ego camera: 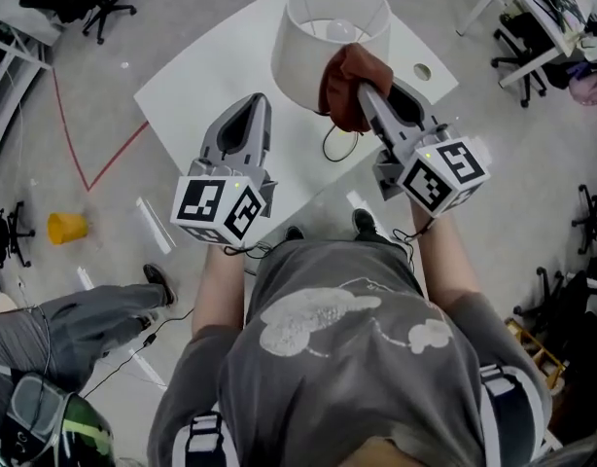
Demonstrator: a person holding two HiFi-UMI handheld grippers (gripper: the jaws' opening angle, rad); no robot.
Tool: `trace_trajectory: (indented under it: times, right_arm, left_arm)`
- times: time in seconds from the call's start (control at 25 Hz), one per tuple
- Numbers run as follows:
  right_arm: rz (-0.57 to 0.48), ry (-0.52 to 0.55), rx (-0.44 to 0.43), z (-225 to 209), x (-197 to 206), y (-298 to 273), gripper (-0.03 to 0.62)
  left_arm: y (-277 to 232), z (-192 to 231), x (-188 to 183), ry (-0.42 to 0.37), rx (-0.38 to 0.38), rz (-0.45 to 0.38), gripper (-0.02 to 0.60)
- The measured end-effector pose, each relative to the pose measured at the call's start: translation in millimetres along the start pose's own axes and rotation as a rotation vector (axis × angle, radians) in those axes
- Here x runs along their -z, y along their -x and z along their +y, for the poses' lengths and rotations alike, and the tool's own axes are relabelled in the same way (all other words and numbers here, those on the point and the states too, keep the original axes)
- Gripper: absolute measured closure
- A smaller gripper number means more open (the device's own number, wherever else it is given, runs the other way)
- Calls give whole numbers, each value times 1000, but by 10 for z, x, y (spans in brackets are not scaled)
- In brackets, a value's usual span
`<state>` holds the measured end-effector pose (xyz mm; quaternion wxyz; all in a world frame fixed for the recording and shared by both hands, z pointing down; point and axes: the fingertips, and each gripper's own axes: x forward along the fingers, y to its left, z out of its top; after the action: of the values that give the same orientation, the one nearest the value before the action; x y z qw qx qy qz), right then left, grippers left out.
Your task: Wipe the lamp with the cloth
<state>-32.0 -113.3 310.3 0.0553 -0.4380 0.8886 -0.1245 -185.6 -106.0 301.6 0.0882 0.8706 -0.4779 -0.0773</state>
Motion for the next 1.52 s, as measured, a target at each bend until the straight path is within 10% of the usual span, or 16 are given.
trace_trajectory:
  times: [0.92, 1.28, 1.52]
  right_arm:
    - [277, -31, -267, -764, 776, 263, 503]
    - [158, -89, -492, -552, 108, 357, 503]
    - [60, -52, -493, -632, -464, 170, 503]
  left_arm:
    - [-450, -734, 676, 57, -274, 43, 574]
    - [-293, -885, 414, 55, -355, -71, 574]
    - [-505, -1031, 186, -22, -317, -79, 574]
